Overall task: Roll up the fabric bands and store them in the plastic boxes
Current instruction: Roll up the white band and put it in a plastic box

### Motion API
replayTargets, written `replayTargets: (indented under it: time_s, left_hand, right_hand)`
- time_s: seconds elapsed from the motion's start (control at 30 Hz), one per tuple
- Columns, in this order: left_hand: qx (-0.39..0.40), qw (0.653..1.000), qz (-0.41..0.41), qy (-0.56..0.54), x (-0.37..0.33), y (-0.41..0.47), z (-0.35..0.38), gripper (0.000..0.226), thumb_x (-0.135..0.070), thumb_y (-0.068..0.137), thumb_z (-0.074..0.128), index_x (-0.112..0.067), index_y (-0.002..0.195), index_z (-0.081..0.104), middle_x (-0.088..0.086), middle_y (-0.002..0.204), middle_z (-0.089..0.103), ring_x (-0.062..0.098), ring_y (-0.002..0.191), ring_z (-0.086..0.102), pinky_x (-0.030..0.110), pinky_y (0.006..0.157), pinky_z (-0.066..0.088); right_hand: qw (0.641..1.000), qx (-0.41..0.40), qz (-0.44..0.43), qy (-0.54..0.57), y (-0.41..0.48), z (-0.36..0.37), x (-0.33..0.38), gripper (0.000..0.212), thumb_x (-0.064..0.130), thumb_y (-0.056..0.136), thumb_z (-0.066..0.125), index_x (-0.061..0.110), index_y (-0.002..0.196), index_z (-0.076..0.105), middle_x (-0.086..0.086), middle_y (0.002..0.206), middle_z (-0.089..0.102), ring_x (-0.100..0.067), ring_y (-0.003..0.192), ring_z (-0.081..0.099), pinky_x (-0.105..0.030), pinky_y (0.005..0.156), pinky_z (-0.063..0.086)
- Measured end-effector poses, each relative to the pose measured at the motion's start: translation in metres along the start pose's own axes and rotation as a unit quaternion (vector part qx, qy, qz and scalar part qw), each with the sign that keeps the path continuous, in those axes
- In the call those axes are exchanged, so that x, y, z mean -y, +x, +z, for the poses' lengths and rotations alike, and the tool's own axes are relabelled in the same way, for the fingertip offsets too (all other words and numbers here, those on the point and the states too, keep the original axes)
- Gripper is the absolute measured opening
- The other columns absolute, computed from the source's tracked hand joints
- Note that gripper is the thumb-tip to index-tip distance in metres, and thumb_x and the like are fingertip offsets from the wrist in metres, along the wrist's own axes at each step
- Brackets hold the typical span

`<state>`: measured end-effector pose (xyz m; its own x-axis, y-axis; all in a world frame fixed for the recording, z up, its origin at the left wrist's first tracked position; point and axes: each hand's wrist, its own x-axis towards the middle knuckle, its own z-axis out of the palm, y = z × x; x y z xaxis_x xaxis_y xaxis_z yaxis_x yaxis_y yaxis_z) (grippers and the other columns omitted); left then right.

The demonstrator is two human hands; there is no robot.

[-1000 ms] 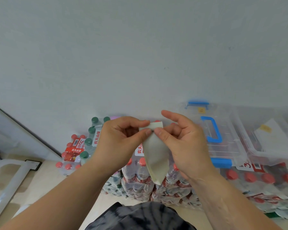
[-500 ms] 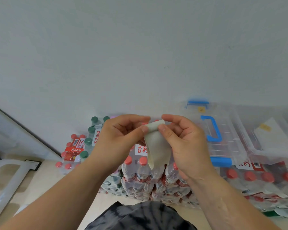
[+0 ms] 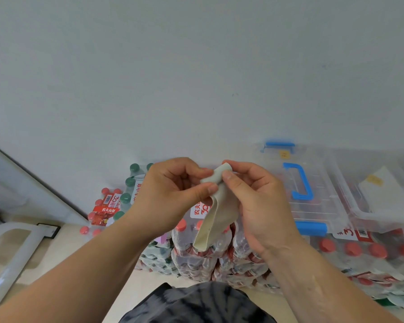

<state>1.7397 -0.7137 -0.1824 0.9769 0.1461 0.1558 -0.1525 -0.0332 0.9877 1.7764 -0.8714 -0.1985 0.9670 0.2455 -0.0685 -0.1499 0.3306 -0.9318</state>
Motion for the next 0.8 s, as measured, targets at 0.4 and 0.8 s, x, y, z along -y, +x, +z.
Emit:
replayTargets:
  time_s: [0.4,0.8]
  left_hand:
    - [-0.067,0.998,-0.014,0.017,0.004,0.006,0.002,0.012,-0.015,0.073,0.076,-0.012,0.085,0.074,0.007,0.08,0.076,0.016,0.075,0.073,0.024,0.071,0.058]
    - [-0.086,0.996,-0.013,0.025,0.006,0.008,0.0,0.016,-0.001,0.08,0.074,-0.017,0.085,0.074,-0.003,0.079,0.077,0.011,0.075,0.071,0.019,0.07,0.056]
  right_hand:
    - [0.989,0.019,-0.049,-0.137,0.004,-0.003,0.0,0.045,0.006,0.091,0.07,0.032,0.126,0.062,-0.008,0.084,0.076,-0.015,0.082,0.073,-0.024,0.075,0.057]
    - [0.992,0.0,-0.013,-0.123,0.012,-0.007,0.005,0.012,0.031,0.089,0.069,0.034,0.097,0.077,0.006,0.101,0.078,-0.013,0.102,0.071,-0.046,0.098,0.056]
